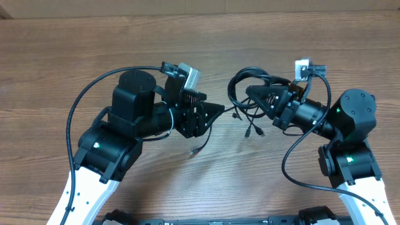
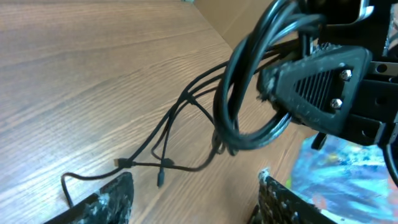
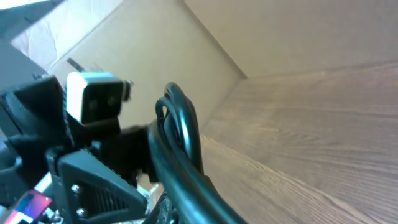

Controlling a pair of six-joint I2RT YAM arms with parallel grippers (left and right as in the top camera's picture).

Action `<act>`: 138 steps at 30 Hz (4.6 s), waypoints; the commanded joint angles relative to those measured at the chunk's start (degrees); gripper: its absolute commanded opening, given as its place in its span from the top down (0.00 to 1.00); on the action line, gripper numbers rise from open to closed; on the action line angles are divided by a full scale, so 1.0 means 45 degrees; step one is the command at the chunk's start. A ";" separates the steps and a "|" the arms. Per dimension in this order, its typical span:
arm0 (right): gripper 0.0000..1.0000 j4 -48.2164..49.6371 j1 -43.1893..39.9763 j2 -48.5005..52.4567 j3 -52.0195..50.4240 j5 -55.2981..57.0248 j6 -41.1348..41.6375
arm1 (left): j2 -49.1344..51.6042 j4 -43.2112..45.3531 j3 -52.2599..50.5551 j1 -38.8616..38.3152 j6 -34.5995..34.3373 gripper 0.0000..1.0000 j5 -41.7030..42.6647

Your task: Untangle cables

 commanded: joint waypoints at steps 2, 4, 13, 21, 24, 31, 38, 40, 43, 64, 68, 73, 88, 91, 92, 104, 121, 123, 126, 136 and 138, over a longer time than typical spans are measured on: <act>0.96 0.0374 0.0049 -0.0136 0.0185 0.0335 0.0777 | -0.0121 0.0243 0.0170 0.0049 -0.2118 0.40 0.0199; 0.96 0.0374 0.0049 -0.0136 0.0185 0.0121 0.0772 | -0.0097 0.0442 0.0170 0.0044 -0.2671 0.35 0.0204; 0.96 0.0889 0.0049 -0.0136 0.0185 -0.0661 0.0772 | 0.0393 0.0792 0.0170 -0.0136 -0.3337 0.36 0.0495; 0.96 0.0889 0.0049 -0.0136 0.0185 -0.0491 0.0714 | 0.0782 0.1559 0.0170 -0.0413 -0.4303 0.61 0.1666; 0.96 0.0889 0.0049 -0.0136 0.0185 0.0199 0.0729 | 0.0782 0.1559 0.0170 -0.0408 -0.5382 0.52 0.2098; 0.96 0.1137 0.0049 -0.0136 0.0185 0.2900 0.2307 | 0.0782 0.1603 0.0170 -0.0408 -0.7019 0.26 0.2526; 0.96 0.2919 0.0049 -0.0136 0.0185 0.3687 0.4464 | 0.0787 0.3517 0.0170 -0.0704 -0.9748 0.02 0.1579; 0.96 0.2924 0.0049 -0.0136 0.0185 0.3696 0.4449 | 0.0797 0.3900 0.0170 -0.0908 -1.0647 0.00 0.1064; 0.96 0.2919 0.0049 -0.0136 0.0185 0.3730 0.4444 | 0.0811 0.4323 0.0170 -0.1234 -1.2026 0.00 0.0427; 0.96 0.2919 0.0044 -0.0136 0.0185 0.3925 0.4449 | 0.3036 0.7597 0.0170 -0.2589 -1.6903 0.28 -0.1360; 0.96 0.2924 0.0044 -0.0136 0.0185 0.3915 0.4454 | 0.3031 0.7456 0.0170 -0.2297 -1.6898 0.43 -0.1287; 0.96 0.2934 0.0044 -0.0141 0.0185 0.3871 0.4449 | 0.3031 0.7451 0.0170 -0.2103 -1.6898 0.55 -0.1331; 0.96 0.2351 0.0049 -0.0136 0.0185 0.3521 0.4342 | 0.3036 0.7465 0.0170 -0.2215 -1.7044 0.79 -0.1695; 0.96 0.2361 0.0049 -0.0136 0.0185 0.3483 0.4347 | 0.3036 0.7465 0.0170 -0.2215 -1.7044 0.87 -0.1695; 0.96 0.2365 0.0049 -0.0136 0.0185 0.3434 0.4347 | 0.3036 0.7465 0.0170 -0.2215 -1.7044 0.88 -0.1690; 0.43 0.2351 0.0049 -0.0136 0.0185 0.2977 0.4347 | 0.3031 0.8291 0.0170 -0.2191 -1.3843 0.96 -0.1919; 0.00 -0.0607 0.0044 -0.0151 0.0185 0.0913 0.0568 | 0.3026 0.5595 0.0170 -0.1681 -0.0272 0.96 -0.1511; 0.00 -0.1617 0.0044 -0.0155 0.0185 0.0748 -0.0316 | 0.3016 0.4755 0.0170 -0.1676 0.1307 0.96 -0.1515; 0.00 -0.3415 0.0044 -0.0340 0.0185 0.0777 -0.1734 | 0.2958 0.4022 0.0170 -0.1520 0.2686 0.96 -0.1564; 0.00 -0.6445 0.0049 -0.0811 0.0185 0.1064 -0.3337 | 0.1273 0.4279 0.0175 -0.0690 0.3143 0.96 -0.1457; 0.00 -0.6509 0.0049 -0.0962 0.0189 0.0641 -0.4478 | 0.0991 0.3823 0.0175 -0.0690 0.4323 0.96 -0.1005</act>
